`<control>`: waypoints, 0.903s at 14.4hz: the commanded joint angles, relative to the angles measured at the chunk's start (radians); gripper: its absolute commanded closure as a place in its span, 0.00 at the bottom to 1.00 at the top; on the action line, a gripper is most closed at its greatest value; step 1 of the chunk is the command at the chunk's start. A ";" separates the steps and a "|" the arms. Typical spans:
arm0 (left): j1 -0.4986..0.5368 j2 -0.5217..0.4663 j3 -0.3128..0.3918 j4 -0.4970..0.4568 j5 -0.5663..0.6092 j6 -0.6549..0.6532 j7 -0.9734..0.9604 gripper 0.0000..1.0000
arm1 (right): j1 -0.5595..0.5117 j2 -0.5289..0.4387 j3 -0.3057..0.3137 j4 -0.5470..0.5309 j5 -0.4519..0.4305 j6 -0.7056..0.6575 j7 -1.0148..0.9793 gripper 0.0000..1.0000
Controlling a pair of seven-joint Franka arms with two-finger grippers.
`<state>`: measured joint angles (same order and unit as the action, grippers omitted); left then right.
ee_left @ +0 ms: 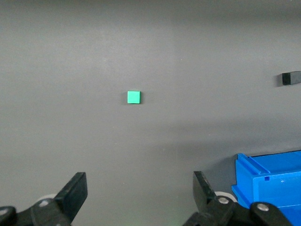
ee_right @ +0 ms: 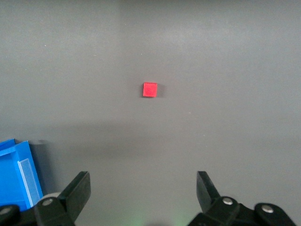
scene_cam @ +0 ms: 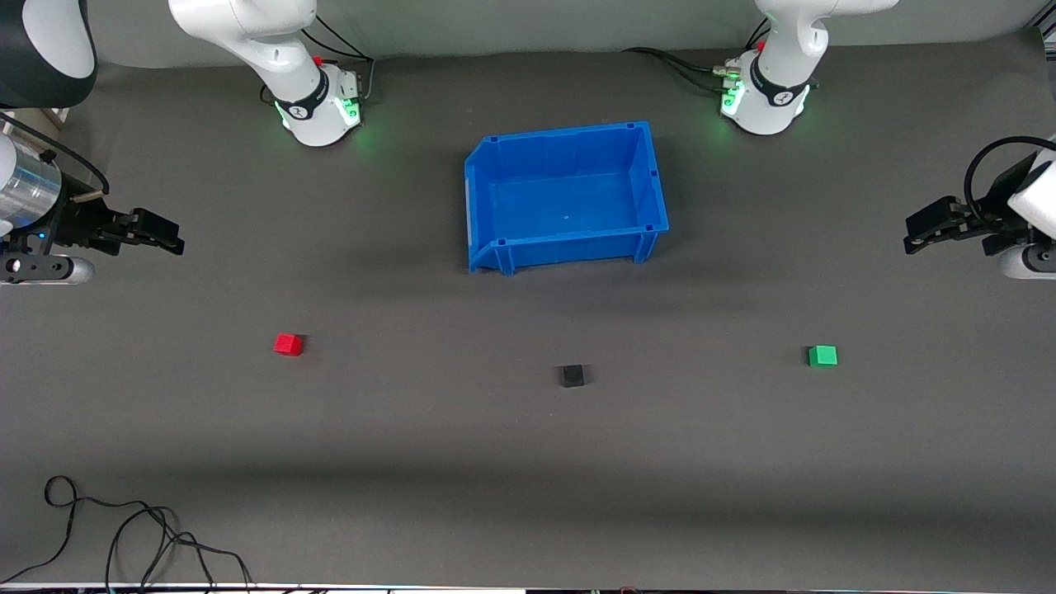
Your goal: Attach green and red cubes to black cube
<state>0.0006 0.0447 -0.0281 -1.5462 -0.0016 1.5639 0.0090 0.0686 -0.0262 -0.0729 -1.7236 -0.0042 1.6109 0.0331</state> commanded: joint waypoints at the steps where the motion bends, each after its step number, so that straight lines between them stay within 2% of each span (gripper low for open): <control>1: -0.014 0.004 0.011 0.021 0.011 -0.004 0.014 0.00 | -0.001 0.000 -0.005 0.018 0.003 0.004 -0.001 0.00; 4: -0.004 0.007 0.014 0.021 0.011 -0.010 0.009 0.00 | -0.001 0.029 -0.007 0.015 0.003 0.043 -0.001 0.00; 7: 0.054 0.009 0.016 0.006 0.005 -0.031 -0.029 0.00 | 0.000 0.087 -0.008 -0.011 0.003 0.107 0.001 0.00; 9: 0.114 0.011 0.013 0.005 -0.009 -0.053 -0.159 0.00 | 0.003 0.139 -0.008 -0.031 0.003 0.187 0.001 0.00; 11: 0.145 0.011 0.014 -0.003 -0.044 -0.055 -0.373 0.00 | 0.003 0.213 -0.008 -0.033 0.003 0.248 -0.001 0.00; 13: 0.173 0.023 0.014 -0.008 -0.124 -0.054 -0.583 0.00 | 0.003 0.265 -0.008 -0.053 0.003 0.308 0.001 0.00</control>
<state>0.1483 0.0598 -0.0049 -1.5503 -0.0646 1.5229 -0.3766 0.0680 0.1903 -0.0776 -1.7710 -0.0042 1.8684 0.0332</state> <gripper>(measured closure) 0.000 0.000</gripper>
